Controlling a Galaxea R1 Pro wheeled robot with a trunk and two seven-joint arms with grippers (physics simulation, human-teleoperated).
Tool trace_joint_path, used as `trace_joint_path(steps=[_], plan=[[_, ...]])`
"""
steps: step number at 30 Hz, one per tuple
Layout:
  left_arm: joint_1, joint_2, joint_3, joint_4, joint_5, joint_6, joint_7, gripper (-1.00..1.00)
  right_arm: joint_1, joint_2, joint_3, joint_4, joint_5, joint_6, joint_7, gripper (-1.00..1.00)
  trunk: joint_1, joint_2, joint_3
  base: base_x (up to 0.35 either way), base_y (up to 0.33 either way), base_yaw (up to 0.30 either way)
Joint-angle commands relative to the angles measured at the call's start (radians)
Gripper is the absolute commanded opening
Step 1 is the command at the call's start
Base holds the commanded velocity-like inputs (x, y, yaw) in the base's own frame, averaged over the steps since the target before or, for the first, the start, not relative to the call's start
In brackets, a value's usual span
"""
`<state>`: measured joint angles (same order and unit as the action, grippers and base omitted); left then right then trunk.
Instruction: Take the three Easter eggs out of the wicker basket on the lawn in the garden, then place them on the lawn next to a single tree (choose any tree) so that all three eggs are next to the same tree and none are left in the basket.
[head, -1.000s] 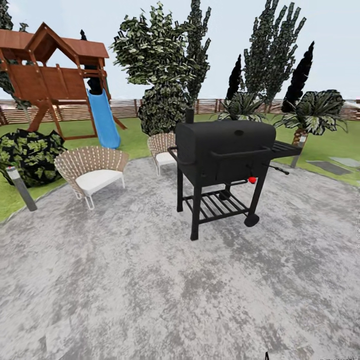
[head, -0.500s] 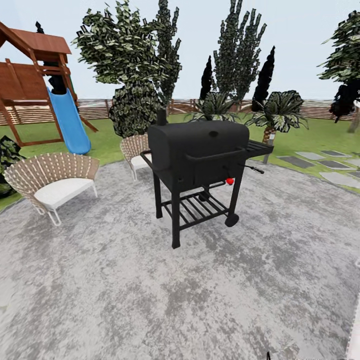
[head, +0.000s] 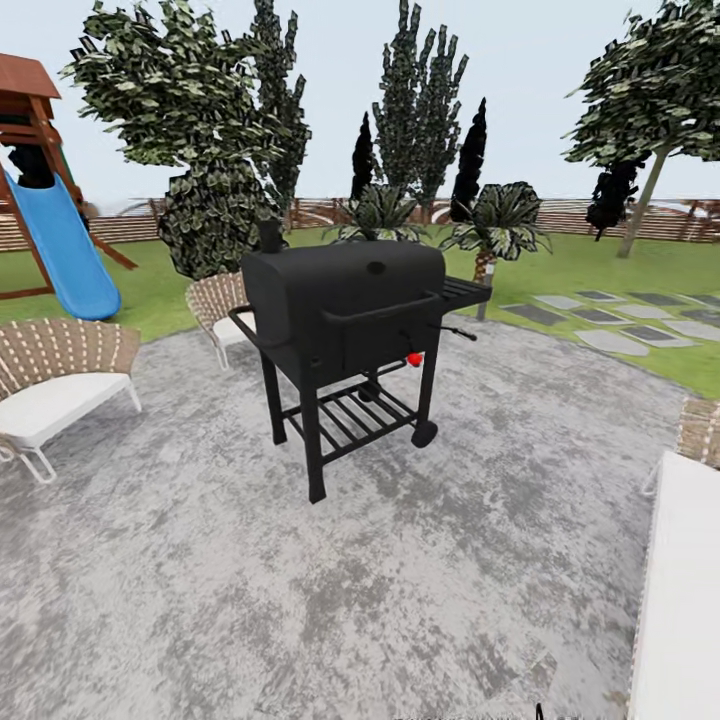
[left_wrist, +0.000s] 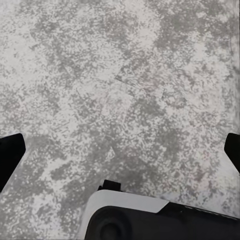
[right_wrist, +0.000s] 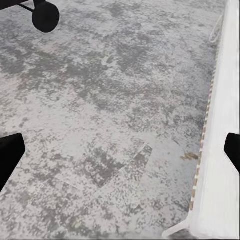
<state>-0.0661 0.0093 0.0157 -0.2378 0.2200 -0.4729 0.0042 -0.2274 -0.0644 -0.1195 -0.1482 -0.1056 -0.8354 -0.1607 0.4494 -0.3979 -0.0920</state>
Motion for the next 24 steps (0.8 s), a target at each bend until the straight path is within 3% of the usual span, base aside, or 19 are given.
trace_joint_path(steps=[1,7,24], plan=[[-0.001,0.0,0.001,0.0,0.001,-0.003,0.0,1.0,-0.001,0.0,0.003,0.001,-0.009,-0.004,0.003,1.0,0.001,-0.002,-0.002,0.0,0.0,-0.3],[-0.001,-0.001,0.0,0.0,0.0,-0.003,0.0,1.0,-0.001,0.0,0.003,0.001,-0.009,-0.003,0.002,1.0,0.001,-0.002,-0.002,0.122,0.0,-0.3],[0.0,0.0,0.0,0.0,-0.001,-0.003,-0.001,1.0,-0.001,0.0,0.003,0.001,-0.009,-0.003,0.002,1.0,0.001,-0.002,-0.002,0.325,0.0,-0.3]])
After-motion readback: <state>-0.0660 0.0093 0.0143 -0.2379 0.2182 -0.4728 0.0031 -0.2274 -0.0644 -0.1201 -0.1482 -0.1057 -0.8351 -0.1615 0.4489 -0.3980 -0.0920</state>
